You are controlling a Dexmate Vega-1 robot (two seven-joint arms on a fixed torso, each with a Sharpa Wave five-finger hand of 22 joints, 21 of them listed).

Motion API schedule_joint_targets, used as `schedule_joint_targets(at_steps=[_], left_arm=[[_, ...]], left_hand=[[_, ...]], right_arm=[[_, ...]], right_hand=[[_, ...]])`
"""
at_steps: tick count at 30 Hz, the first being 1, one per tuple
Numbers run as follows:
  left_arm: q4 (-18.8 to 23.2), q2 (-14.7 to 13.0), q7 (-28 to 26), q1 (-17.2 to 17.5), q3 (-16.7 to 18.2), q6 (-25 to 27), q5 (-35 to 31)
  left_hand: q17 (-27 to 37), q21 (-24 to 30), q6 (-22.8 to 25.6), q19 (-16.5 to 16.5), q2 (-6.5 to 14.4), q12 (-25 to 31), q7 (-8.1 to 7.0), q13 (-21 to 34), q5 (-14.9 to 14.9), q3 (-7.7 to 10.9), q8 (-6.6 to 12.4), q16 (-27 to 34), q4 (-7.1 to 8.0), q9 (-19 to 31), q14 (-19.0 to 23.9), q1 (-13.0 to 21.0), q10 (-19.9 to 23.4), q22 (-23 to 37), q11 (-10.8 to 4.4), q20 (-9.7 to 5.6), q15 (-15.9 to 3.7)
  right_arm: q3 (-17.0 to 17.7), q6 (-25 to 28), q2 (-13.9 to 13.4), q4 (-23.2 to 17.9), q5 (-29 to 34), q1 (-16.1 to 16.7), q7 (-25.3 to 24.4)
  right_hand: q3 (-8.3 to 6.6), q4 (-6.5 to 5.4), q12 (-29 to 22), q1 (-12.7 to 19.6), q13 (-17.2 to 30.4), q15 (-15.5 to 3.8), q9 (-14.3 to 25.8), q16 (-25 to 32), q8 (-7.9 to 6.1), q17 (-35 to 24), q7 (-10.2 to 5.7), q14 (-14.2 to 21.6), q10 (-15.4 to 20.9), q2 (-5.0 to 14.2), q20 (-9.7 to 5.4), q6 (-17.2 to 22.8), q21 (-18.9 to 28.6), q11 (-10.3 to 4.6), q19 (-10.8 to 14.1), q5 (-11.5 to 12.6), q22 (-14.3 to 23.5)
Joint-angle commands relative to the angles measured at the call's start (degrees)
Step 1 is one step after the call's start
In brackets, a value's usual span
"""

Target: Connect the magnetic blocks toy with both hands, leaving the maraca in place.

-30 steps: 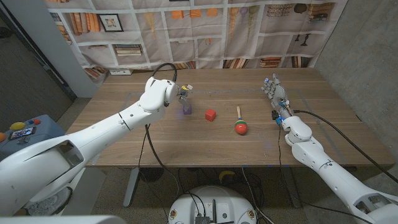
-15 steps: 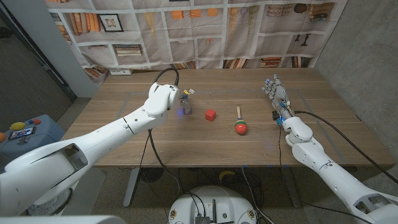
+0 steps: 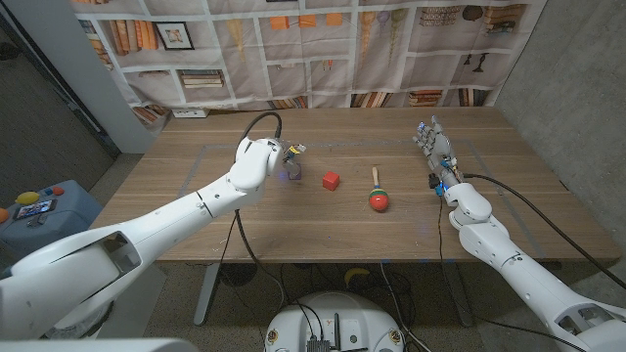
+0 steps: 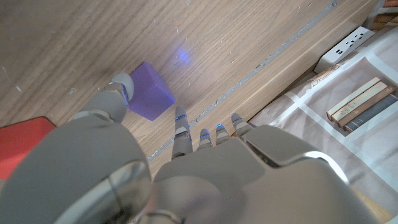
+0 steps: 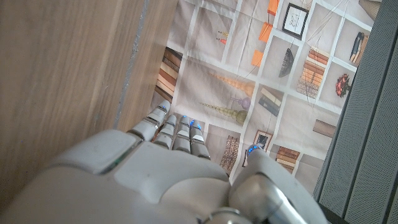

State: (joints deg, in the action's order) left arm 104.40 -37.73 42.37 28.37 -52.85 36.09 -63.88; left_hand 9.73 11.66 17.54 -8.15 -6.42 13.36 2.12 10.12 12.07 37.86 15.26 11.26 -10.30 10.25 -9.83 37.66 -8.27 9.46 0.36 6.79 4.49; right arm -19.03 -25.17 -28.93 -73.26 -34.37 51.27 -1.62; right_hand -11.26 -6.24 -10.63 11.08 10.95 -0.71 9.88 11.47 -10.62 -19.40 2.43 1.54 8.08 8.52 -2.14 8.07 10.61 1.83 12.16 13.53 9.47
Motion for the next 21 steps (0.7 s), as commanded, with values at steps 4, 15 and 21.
schedule_joint_targets(at_steps=[4,15,21], left_arm=[[-0.86,0.74,-5.69,2.37,1.24,-0.07,0.74],[-0.70,1.02,-8.98,4.11,2.52,1.65,5.12],[-0.43,1.01,-11.42,4.82,2.46,2.85,6.65]], left_hand=[[0.18,0.35,2.82,1.58,0.45,0.31,-0.97,0.09,-0.07,-0.15,0.72,0.43,-0.03,0.23,0.59,1.77,1.84,0.30,-1.24,-0.22,-0.93],[0.15,0.10,6.55,2.88,0.93,0.08,-2.30,0.07,0.07,-0.05,1.42,0.11,-0.08,0.21,1.93,3.43,3.27,0.26,-2.14,-0.43,-1.33],[0.15,0.06,8.31,3.75,1.14,0.20,-2.36,0.07,0.13,-0.03,1.66,0.13,-0.11,0.21,3.06,4.36,4.72,0.25,-2.26,-0.81,-1.62]], right_arm=[[0.27,-0.40,0.24,-0.31,-0.22,0.39,-0.35],[0.32,-0.67,0.46,-0.27,0.04,0.60,-0.93],[0.42,-0.74,0.52,-0.27,-0.13,0.77,-0.97]], right_hand=[[-0.40,-0.16,-0.57,-0.57,0.06,0.08,0.14,0.39,-0.20,-0.02,-0.23,0.01,0.22,0.18,0.54,0.44,0.25,-0.09,0.48,0.12,0.08],[-0.62,-0.20,-0.57,-0.73,0.06,0.19,0.14,0.46,-0.19,0.11,-0.32,0.14,0.19,0.25,0.76,0.51,0.32,-0.10,0.76,0.13,0.09],[-0.70,-0.25,-0.57,-0.87,0.06,0.14,0.15,0.48,-0.21,0.16,-0.37,0.15,0.19,0.25,0.77,0.60,0.31,-0.16,0.82,0.13,0.09]])
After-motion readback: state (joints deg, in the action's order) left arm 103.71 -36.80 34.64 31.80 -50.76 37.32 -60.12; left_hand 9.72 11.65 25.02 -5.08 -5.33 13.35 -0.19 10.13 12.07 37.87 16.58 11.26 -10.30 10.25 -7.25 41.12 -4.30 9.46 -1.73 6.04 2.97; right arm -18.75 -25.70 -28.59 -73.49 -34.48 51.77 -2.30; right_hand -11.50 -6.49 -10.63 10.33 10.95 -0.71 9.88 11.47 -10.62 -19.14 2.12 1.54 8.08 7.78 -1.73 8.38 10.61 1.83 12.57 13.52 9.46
